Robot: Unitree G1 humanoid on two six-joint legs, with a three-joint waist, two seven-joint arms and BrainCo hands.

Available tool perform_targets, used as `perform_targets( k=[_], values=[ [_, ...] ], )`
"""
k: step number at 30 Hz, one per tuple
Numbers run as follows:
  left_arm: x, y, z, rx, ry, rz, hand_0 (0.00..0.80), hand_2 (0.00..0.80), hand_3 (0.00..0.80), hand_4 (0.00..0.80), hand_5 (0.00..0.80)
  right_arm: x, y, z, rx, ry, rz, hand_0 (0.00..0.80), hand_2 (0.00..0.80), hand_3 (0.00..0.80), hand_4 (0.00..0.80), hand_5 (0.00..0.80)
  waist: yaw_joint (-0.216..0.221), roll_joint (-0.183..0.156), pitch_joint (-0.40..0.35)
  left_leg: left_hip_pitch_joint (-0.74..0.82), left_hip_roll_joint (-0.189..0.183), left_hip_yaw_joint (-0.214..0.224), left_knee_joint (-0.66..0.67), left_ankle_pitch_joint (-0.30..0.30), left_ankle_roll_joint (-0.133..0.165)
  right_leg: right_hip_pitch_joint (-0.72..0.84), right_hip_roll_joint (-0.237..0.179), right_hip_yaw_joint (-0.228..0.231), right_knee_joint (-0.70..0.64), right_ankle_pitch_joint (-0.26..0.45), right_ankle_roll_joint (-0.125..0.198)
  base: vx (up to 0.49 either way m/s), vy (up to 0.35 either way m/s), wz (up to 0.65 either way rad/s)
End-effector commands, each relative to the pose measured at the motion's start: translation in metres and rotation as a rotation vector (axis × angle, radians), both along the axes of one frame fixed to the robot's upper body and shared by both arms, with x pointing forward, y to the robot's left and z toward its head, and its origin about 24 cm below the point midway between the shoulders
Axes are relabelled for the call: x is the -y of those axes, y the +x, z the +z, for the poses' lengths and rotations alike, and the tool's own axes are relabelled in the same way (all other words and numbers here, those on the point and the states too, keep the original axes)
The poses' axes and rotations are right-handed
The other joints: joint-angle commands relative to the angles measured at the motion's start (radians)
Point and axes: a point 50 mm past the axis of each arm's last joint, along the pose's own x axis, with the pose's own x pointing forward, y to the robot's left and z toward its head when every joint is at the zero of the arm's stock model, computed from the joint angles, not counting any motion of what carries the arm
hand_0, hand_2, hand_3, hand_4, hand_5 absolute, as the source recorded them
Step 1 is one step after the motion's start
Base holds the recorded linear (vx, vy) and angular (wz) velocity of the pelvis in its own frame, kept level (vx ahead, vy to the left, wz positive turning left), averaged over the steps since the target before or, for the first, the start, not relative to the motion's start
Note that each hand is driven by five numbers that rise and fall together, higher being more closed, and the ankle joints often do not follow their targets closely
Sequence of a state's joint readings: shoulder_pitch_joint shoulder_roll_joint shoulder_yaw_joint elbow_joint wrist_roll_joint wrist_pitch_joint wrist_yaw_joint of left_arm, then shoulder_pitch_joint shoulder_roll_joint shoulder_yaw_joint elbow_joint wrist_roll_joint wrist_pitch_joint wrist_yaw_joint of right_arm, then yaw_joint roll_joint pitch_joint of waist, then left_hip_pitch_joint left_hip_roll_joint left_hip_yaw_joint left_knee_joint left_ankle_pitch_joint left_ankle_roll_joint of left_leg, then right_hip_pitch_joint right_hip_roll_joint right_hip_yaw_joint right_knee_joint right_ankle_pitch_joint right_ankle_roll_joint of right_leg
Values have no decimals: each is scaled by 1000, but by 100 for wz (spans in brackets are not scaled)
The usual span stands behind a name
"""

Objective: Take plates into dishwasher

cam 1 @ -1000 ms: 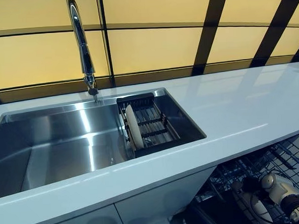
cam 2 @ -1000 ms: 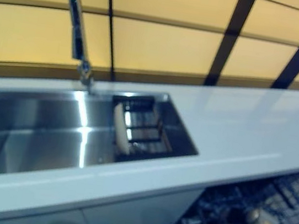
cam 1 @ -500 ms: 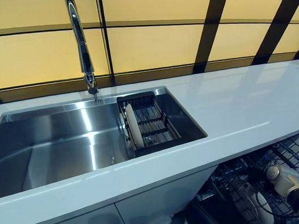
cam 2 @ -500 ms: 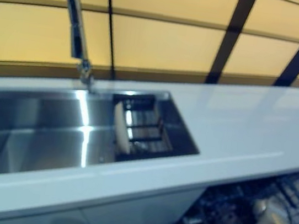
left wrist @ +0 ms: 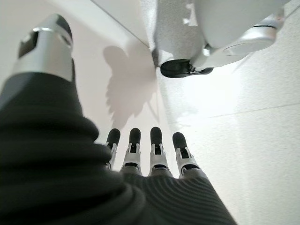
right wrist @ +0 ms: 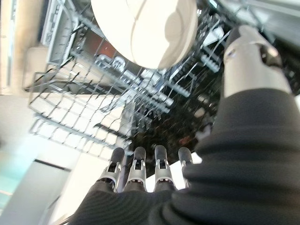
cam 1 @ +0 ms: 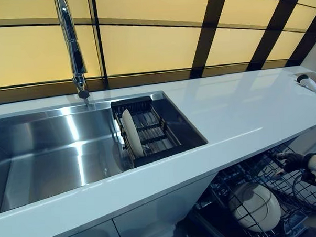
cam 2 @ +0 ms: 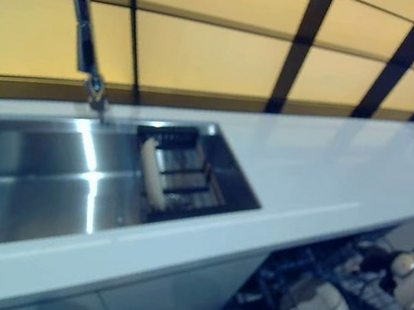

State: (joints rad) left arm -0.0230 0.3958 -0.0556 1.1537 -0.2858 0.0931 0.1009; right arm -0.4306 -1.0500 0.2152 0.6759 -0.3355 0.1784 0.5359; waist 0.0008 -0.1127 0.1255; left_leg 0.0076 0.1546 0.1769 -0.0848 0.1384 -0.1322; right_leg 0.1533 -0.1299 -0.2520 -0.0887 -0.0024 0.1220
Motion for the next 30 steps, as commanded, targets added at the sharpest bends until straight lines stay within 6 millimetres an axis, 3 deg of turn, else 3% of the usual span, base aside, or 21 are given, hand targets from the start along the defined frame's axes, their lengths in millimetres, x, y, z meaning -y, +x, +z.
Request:
perform_targets(
  k=[1,12,15,18,23,29,30],
  values=[
    [-3,13,4,7,42,-35,0,0,0,0,0,18,3,55,134,-76,-47,0,0,0,0,0,6,7,-51,51,-12,16,1,-56,26,-17,50,26,28,2,-36,26,41,-4],
    [0,11,2,7,44,-29,0,0,0,0,0,44,-11,89,301,-90,-185,0,0,0,0,0,-6,-5,-61,71,-13,30,1,-68,31,-16,47,35,33,2,-33,12,17,-6],
    [0,10,2,6,44,-26,0,0,0,0,0,49,-15,100,386,-93,-245,0,0,0,0,0,-7,-5,-62,72,-15,27,1,-69,31,-18,46,35,35,3,-33,0,0,0],
    [0,8,1,0,43,-33,0,0,0,0,0,65,-25,119,589,-135,-381,0,0,0,0,0,3,-2,-62,72,-18,16,0,-70,32,-17,43,31,39,1,-31,0,0,0],
    [2,5,-1,-3,41,-37,0,0,0,0,0,61,-22,143,841,-125,-438,0,0,0,0,0,16,3,-60,68,-23,1,1,-71,32,-15,40,20,44,-4,-30,0,0,0],
    [4,6,-2,-4,36,-41,0,0,0,0,0,53,-17,169,981,-172,-462,0,0,0,0,0,29,7,-62,60,-31,-16,1,-70,31,-10,38,12,43,-8,-31,1,5,0],
    [6,7,-2,-8,36,-46,0,0,0,0,0,50,-16,183,1045,-197,-475,0,0,0,0,0,38,7,-65,57,-33,-23,1,-71,30,-8,37,5,44,-11,-31,12,26,5]
  ],
)
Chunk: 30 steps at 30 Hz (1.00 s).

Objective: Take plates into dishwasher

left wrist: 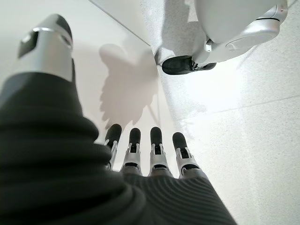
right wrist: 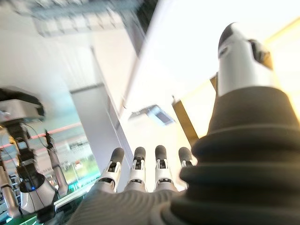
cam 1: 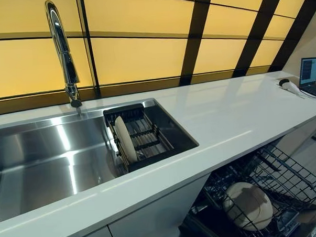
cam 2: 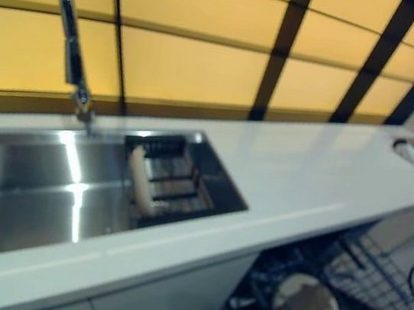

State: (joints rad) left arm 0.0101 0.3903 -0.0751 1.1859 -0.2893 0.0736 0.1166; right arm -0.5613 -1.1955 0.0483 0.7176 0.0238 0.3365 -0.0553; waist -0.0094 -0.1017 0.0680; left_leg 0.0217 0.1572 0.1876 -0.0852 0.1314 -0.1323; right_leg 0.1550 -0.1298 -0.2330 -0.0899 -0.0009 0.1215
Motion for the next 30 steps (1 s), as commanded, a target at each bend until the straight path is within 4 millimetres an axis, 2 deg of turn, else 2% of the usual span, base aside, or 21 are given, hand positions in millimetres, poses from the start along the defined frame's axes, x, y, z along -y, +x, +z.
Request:
perform_targets(
  k=[1,2,4,5,8,14,19,25,27,30],
  values=[
    [7,27,3,42,21,-57,0,0,0,0,0,-5,-2,82,233,-175,-67,0,0,0,0,0,55,-6,-9,39,-37,-39,2,-64,29,-8,35,-18,45,-14,-31,12,25,6],
    [8,27,3,42,20,-57,0,0,0,0,0,-6,-1,83,235,-178,-65,0,0,0,0,0,54,-5,-9,39,-37,-39,2,-64,29,-8,35,-18,44,-14,-31,13,22,10],
    [10,27,2,38,19,-61,0,0,0,0,0,-17,6,104,279,-219,-28,0,0,0,0,0,67,-8,-14,35,-41,-49,1,-61,29,-5,33,-28,45,-16,-32,13,26,12],
    [11,27,2,39,16,-59,0,0,0,0,0,-18,7,105,280,-221,-25,0,0,0,0,0,64,-5,-14,35,-41,-49,1,-61,29,-5,33,-28,45,-16,-31,10,28,12],
    [11,30,2,39,12,-63,0,0,0,0,0,-35,16,130,342,-275,27,0,0,0,0,0,81,-9,-21,31,-47,-60,0,-59,30,-1,31,-39,48,-21,-33,9,19,5],
    [15,31,1,32,7,-77,0,0,0,0,0,-58,25,160,398,-393,69,0,0,0,0,0,106,-14,-28,22,-55,-78,-1,-56,31,5,29,-61,50,-26,-34,8,16,7],
    [17,31,1,24,5,-84,0,0,0,0,0,-106,41,183,440,-578,247,0,0,0,0,0,126,-16,-33,12,-65,-95,-2,-52,34,8,28,-76,51,-28,-33,11,14,14],
    [20,32,0,20,-1,-93,0,0,0,0,0,-153,53,186,363,-890,419,0,0,0,0,0,152,-19,-40,-1,-77,-113,-2,-49,38,14,26,-100,49,-29,-30,32,27,9],
    [21,31,0,20,-4,-91,0,0,0,0,0,-173,56,184,343,-1019,511,0,0,0,0,0,162,-23,-40,-9,-78,-120,-2,-43,38,15,29,-111,47,-29,-31,39,31,8],
    [21,30,-1,14,-7,-94,0,0,0,0,0,-192,59,175,355,-1112,627,0,0,0,0,0,173,-29,-36,-21,-80,-123,-2,-38,37,16,32,-123,42,-28,-31,24,16,18]
  ],
)
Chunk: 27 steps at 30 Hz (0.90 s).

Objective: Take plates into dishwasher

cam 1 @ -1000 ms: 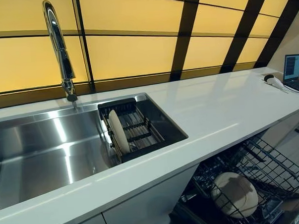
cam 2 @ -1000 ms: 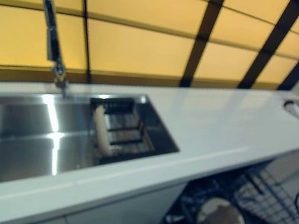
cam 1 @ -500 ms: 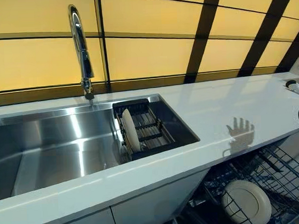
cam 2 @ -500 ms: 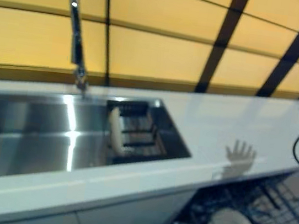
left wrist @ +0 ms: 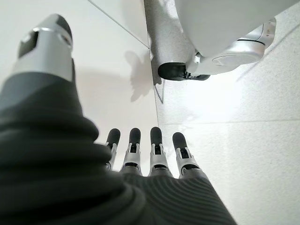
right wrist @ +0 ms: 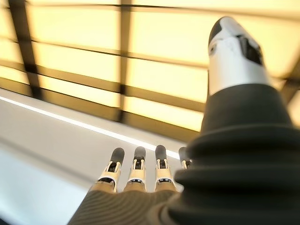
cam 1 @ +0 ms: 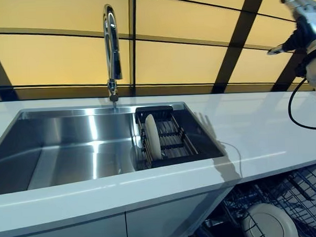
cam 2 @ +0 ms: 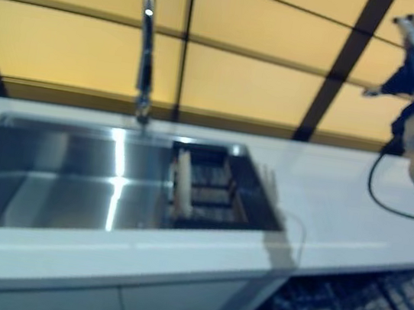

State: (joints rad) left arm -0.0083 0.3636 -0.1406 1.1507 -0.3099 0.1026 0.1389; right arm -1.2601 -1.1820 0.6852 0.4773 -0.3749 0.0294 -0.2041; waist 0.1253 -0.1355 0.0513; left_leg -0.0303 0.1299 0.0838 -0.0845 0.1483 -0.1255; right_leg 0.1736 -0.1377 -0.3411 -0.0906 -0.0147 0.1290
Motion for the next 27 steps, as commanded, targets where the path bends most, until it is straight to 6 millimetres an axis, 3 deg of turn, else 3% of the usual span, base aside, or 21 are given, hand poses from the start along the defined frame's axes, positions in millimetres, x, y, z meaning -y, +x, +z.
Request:
perform_targets(
  k=[1,12,27],
  values=[
    [4,16,2,5,15,-50,0,0,0,0,0,-22,-14,21,83,-247,86,0,0,0,0,0,45,0,-16,25,-53,-21,-3,-53,31,-3,41,-22,43,-14,-38,25,8,19],
    [0,5,2,12,22,-34,0,0,0,0,0,-43,-12,-13,46,-577,196,0,0,0,0,0,86,-34,9,-15,-66,-42,-3,-41,40,-9,47,-68,38,-11,-38,2,13,12],
    [-10,2,5,41,35,-23,0,0,0,0,0,-48,-9,-55,-111,-734,264,0,0,0,0,0,101,-52,41,-28,-68,-49,-3,-39,46,-32,47,-91,54,-5,-32,2,-2,4]
  ],
)
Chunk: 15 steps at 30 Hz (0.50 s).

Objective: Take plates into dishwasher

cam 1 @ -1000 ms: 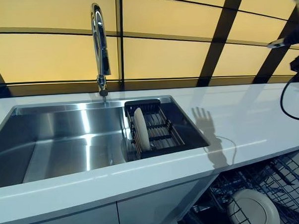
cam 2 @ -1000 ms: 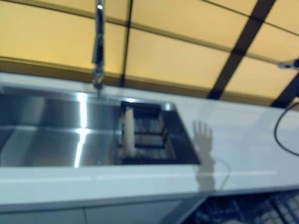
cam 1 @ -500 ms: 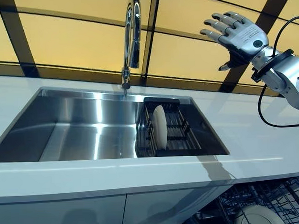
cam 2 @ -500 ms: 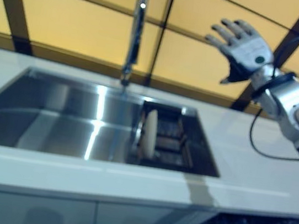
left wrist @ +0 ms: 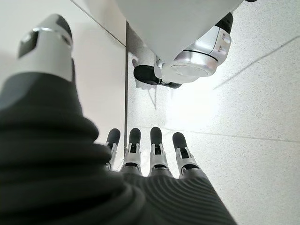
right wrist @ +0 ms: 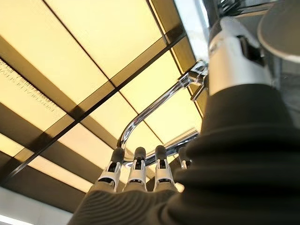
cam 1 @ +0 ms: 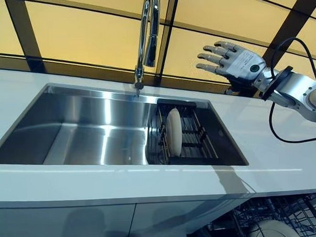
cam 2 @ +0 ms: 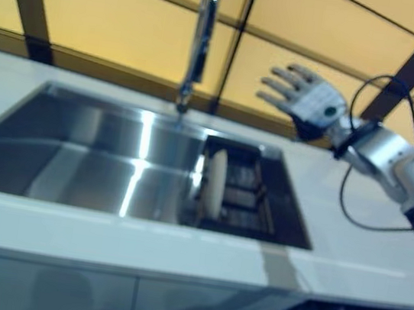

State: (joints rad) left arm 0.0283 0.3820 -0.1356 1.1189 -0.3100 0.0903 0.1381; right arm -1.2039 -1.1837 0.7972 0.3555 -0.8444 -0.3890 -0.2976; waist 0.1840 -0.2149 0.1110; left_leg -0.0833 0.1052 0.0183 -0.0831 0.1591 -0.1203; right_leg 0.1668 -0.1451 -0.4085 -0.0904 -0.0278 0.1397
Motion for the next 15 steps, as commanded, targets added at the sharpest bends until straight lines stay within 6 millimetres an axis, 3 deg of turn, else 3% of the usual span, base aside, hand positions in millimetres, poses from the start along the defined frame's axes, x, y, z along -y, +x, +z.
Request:
perform_targets(
  k=[1,15],
  values=[
    [-3,9,3,33,20,-23,0,0,0,0,0,15,-6,6,27,-53,-51,0,0,0,0,0,42,27,-19,25,-44,17,-4,-50,41,-25,54,-23,54,8,-43,0,0,0],
    [-4,22,8,82,11,-36,0,0,0,0,0,1,-7,-11,-19,-23,-8,0,0,0,0,0,46,29,32,3,-34,21,-4,-45,39,-59,51,-33,67,14,-40,0,0,0]
  ],
)
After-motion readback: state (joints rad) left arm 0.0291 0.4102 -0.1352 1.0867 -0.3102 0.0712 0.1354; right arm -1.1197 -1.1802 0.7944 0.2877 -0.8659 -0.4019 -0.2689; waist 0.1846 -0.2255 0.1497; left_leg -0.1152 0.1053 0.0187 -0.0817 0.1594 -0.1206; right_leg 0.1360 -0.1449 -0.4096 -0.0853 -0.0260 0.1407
